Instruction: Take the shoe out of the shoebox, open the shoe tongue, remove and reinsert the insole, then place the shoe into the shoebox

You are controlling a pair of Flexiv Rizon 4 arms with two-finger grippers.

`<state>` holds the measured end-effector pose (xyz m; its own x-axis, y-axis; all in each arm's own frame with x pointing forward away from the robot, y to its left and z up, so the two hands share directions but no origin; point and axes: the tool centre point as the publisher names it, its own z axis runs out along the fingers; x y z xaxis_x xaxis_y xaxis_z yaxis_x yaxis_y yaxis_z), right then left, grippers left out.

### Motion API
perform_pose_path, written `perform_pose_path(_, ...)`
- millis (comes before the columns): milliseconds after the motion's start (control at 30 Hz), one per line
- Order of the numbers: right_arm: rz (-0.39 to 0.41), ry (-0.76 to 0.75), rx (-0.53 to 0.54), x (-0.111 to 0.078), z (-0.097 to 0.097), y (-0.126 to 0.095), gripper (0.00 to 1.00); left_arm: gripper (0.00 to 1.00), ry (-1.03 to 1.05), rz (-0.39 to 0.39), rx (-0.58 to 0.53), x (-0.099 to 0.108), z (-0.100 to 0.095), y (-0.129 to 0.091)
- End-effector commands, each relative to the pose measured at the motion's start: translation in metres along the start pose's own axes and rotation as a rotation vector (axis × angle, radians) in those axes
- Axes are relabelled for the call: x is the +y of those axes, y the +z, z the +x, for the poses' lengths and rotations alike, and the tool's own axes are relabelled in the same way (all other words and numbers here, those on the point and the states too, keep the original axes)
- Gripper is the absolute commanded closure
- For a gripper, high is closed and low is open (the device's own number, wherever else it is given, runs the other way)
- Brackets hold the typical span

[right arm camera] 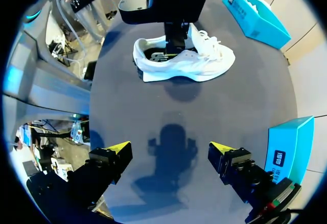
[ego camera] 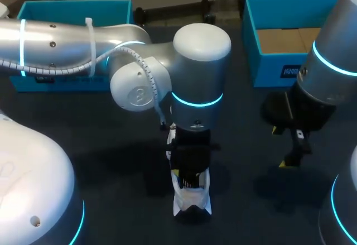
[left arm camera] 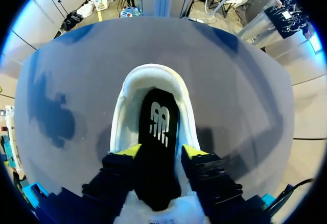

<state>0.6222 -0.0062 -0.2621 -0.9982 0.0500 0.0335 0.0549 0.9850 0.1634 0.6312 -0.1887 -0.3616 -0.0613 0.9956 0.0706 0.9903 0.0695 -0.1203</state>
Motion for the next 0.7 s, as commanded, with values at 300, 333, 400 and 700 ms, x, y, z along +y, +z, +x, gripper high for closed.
perform_pose_path(300,0.000,0.000,-0.001,0.000,0.000,0.002,0.00,0.00,-0.021,-0.018,0.006,-0.007,0.006,0.008)
perform_pose_path(333,0.000,0.000,-0.001,0.000,0.000,0.002,0.00,0.00,-0.023,-0.014,0.007,-0.005,0.006,0.008)
perform_pose_path(400,0.000,0.000,-0.001,0.000,0.000,0.002,0.00,0.00,-0.024,-0.007,0.004,-0.003,0.007,0.007)
perform_pose_path(700,0.000,0.000,-0.001,0.000,0.000,0.002,0.00,0.00,-0.015,-0.010,-0.008,-0.004,0.007,-0.004)
